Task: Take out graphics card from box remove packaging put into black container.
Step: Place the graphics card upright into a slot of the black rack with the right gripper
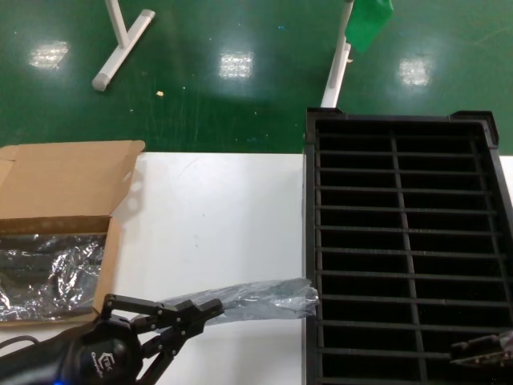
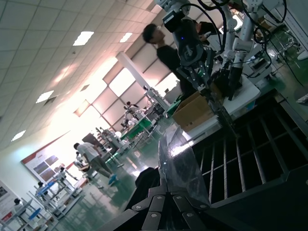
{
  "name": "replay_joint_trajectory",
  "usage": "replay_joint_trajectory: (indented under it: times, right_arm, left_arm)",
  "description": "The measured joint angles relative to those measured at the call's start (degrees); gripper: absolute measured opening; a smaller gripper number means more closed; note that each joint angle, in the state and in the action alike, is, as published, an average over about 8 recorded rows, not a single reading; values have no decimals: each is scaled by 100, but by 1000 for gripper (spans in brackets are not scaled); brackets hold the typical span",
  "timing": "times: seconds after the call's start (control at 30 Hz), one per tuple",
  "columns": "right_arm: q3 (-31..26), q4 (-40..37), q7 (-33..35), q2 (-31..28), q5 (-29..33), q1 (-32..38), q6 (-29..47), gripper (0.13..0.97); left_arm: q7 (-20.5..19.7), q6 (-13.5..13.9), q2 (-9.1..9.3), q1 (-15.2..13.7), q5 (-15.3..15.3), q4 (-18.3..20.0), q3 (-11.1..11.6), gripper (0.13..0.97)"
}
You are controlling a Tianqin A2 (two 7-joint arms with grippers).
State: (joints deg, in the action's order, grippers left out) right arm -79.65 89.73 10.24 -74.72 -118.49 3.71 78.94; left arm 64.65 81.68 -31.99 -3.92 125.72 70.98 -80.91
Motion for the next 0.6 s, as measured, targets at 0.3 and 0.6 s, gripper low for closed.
replay_joint_trajectory:
  times: [0.3,0.6]
  right_arm:
    - [486,93,-32,37,7,-426,48,198]
    - [330,3,106,48,-8,-389,23,198]
  left_arm:
    - [-12,-17,11,39,-15,50,-6,142]
    - [-4,-6,4,91,-2,49,25,142]
